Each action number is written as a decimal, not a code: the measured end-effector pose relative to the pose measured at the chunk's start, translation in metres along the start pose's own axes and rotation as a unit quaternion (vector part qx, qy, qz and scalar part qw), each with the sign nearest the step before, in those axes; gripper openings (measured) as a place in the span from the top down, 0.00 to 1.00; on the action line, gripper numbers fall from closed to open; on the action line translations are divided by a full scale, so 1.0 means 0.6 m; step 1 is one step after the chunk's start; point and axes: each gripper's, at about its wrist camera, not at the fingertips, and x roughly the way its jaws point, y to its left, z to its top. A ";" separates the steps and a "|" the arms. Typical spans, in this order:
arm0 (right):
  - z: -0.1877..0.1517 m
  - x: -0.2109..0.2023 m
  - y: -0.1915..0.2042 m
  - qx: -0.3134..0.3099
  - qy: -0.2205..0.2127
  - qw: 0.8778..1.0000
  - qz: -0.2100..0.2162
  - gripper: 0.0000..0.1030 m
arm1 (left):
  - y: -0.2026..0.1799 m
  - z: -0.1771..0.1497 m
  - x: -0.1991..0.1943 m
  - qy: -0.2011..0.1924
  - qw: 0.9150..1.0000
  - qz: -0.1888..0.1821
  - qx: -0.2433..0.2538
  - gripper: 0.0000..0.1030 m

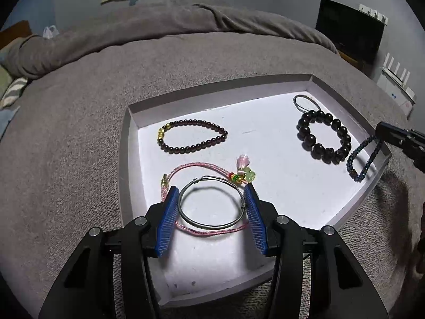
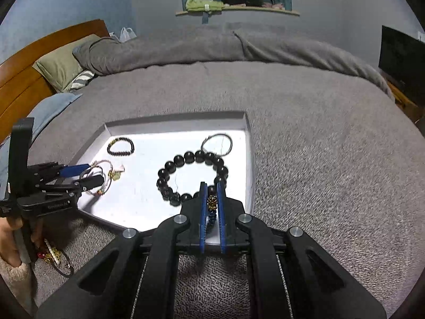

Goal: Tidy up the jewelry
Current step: 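Carry the hoop and blue bracelet into the tray and open both tools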

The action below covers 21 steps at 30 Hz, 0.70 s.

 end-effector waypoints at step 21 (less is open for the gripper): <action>-0.018 0.024 0.003 -0.026 0.034 0.999 -0.022 0.93 | -0.003 -0.001 0.001 -0.007 1.000 0.003 0.001 0.43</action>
